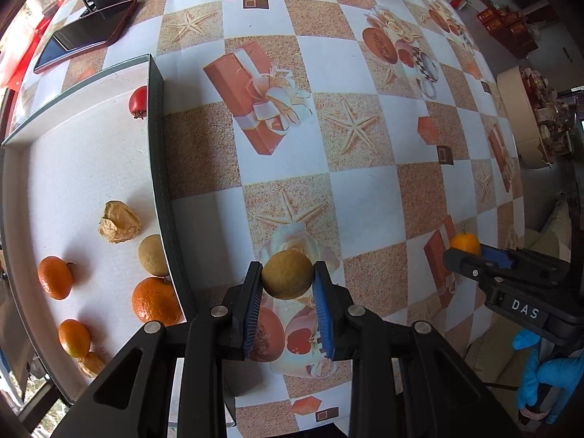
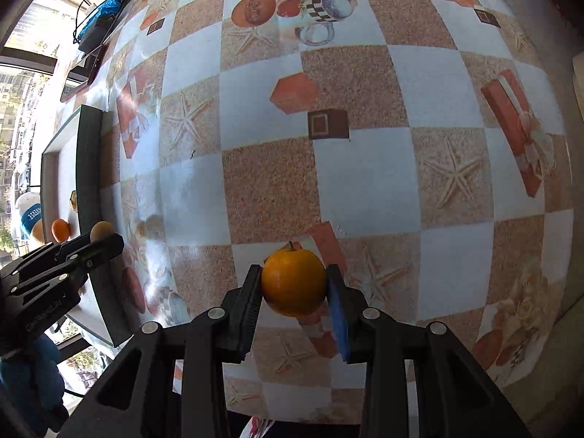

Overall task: Organize fruits
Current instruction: 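Carry the kiwi in left gripper and orange in right gripper over the tray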

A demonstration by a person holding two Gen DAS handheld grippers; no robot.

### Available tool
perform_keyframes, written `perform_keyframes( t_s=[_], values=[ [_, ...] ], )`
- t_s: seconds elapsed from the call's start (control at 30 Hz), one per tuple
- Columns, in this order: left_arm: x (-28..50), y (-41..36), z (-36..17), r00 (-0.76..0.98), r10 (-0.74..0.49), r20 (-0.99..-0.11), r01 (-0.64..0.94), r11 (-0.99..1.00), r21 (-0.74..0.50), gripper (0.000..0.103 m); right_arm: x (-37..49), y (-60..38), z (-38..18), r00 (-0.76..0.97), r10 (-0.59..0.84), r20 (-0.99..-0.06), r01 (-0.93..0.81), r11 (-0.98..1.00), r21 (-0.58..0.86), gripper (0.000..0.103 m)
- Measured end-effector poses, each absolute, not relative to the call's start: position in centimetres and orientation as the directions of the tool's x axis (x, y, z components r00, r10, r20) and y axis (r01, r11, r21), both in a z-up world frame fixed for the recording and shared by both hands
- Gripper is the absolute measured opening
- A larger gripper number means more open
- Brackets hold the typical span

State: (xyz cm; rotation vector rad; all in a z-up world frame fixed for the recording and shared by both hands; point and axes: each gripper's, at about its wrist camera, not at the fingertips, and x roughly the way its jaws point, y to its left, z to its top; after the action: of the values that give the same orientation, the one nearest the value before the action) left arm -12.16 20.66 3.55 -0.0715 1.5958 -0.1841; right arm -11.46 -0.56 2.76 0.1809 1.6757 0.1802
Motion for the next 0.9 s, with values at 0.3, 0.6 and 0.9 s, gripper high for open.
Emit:
perform_keyframes(
  t_s=[0.3,0.6,0.9],
  values=[
    [-14.0,21.0,6.8,0.004,-0.109,-0.994,0.109,0.988,-0.108,0.03,-14.3,2.0,4.0,-0.1,0.239,-0.966,-0.039,0.969,0.244,0.036],
    [-14.7,23.5,8.8,0.065,-0.094,-0.993,0.064,0.994,-0.09,0.03,-11.8,4.6,6.6,-0.057,0.225,-0.973,-0.127,0.965,0.231,0.036],
    [-15.7,25.6,9.0,0.089,-0.078,-0.993,0.008,0.997,-0.078,0.03,-11.3,7.6,7.2,-0.053,0.216,-0.975,-0.201,0.954,0.223,0.036]
  ],
)
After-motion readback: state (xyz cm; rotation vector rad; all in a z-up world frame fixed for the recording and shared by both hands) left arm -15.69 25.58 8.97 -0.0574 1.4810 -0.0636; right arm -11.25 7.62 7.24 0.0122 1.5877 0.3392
